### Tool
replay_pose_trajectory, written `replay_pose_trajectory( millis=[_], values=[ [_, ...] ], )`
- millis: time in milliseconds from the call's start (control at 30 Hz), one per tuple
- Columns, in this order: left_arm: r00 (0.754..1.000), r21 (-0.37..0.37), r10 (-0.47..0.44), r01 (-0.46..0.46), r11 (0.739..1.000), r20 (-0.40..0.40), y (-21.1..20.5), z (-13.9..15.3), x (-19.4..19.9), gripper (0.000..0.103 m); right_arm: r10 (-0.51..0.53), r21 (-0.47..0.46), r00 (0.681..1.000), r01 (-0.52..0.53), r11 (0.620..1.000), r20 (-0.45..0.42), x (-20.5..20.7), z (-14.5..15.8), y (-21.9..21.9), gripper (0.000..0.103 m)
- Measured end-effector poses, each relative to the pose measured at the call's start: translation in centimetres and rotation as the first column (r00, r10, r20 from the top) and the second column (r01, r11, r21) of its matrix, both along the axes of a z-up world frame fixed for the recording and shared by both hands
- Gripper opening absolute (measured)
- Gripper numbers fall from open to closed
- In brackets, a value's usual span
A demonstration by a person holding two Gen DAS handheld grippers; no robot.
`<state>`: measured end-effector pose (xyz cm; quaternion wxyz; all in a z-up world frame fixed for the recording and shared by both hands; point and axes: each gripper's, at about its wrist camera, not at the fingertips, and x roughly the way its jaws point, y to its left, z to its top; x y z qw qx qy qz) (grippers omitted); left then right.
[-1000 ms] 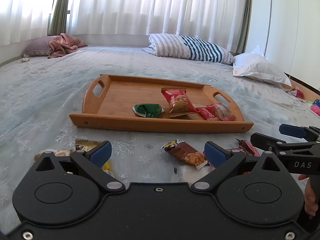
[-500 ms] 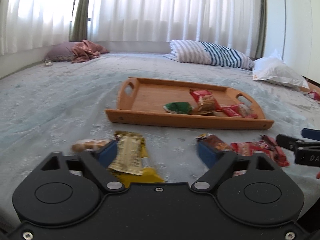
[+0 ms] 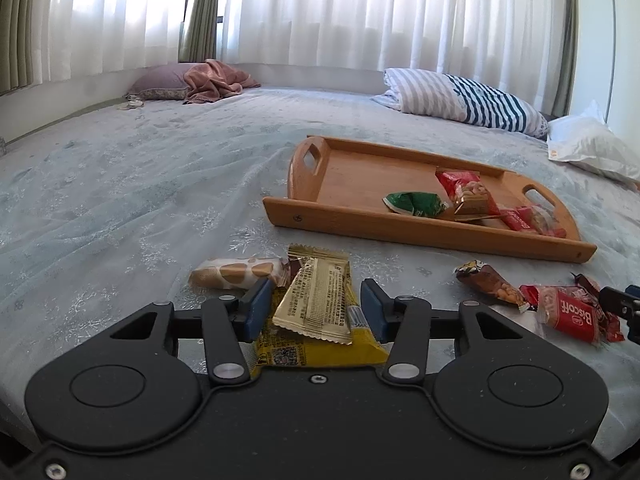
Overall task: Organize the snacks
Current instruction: 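Move the left tool toward the gold bar while the right tool approaches a red wrapper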
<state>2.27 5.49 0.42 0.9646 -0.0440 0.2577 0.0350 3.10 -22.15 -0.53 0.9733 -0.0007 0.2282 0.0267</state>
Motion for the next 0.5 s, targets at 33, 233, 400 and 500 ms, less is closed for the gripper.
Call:
replay_pose_trajectory(
  millis=[33, 233, 400, 500],
  values=[
    [1.0, 0.005, -0.003, 0.003, 1.0, 0.0, -0.1, -0.1, 0.1, 0.042, -0.001, 0.007, 1.0, 0.001, 1.0, -0.007, 0.1, -0.1, 0.0, 0.055],
    [0.999, 0.017, -0.032, 0.032, 0.999, 0.0, -0.8, -0.2, 0.3, 0.034, -0.009, 0.09, 0.999, 0.014, 0.996, -0.052, 1.1, -1.0, -0.3, 0.052],
    [0.999, 0.025, -0.053, 0.054, 0.998, -0.002, -1.2, -0.3, 0.3, 0.034, -0.016, 0.103, 0.998, 0.022, 0.994, -0.053, 1.4, -1.1, 0.0, 0.047],
    [0.998, 0.039, -0.063, 0.063, 0.997, -0.004, -1.4, -0.3, 0.4, 0.034, -0.017, 0.109, 0.999, 0.023, 0.994, -0.05, 1.4, -1.1, -0.1, 0.044]
  ],
)
